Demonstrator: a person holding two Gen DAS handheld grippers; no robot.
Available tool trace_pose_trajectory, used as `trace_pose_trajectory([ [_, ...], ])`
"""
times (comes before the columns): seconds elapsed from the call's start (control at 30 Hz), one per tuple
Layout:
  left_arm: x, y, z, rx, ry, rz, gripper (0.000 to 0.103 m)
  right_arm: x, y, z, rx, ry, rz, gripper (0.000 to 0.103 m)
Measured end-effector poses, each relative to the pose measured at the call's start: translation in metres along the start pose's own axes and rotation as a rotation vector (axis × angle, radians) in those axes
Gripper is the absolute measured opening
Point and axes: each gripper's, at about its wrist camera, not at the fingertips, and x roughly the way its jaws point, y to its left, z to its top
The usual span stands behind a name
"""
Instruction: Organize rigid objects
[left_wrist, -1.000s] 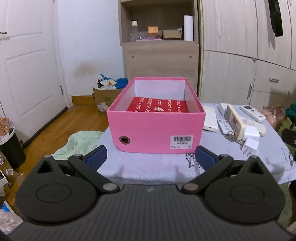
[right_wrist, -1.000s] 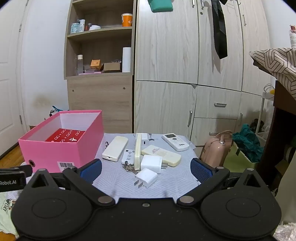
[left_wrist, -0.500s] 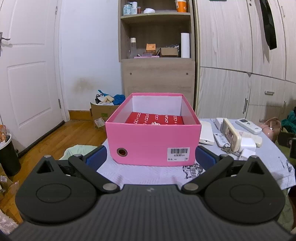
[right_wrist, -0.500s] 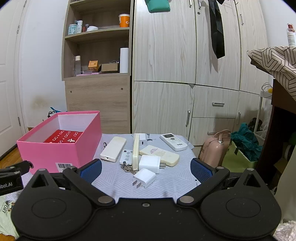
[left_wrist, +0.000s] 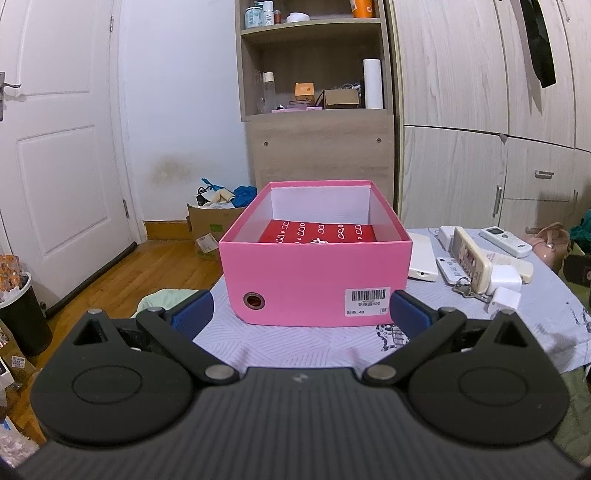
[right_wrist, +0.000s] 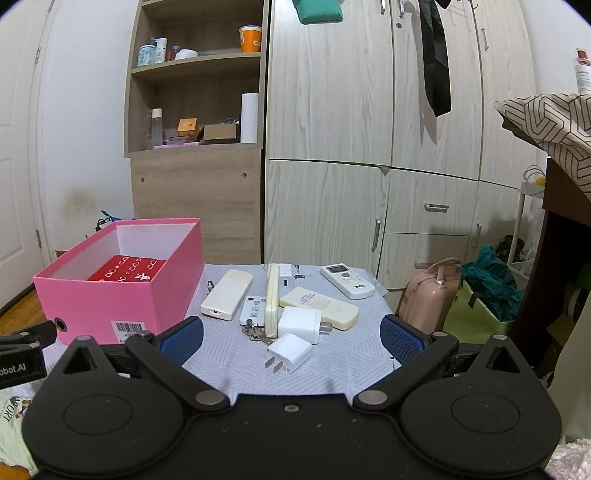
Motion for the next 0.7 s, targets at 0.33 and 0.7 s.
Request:
trace_pose_trajectory([
  [0.33, 0.0014, 0.0015, -0.0011, 0.027, 0.018, 0.018, 0.103, 0.0017, 0.0005, -0.0004, 0.008, 0.007, -0.002, 0.103],
  [0.7, 0.0040, 0.0044, -0.0018, 0.019, 0.040, 0.020, 0.103, 0.0016, 0.0017, 0.0000, 0.003, 0.009, 0.001, 0.103],
])
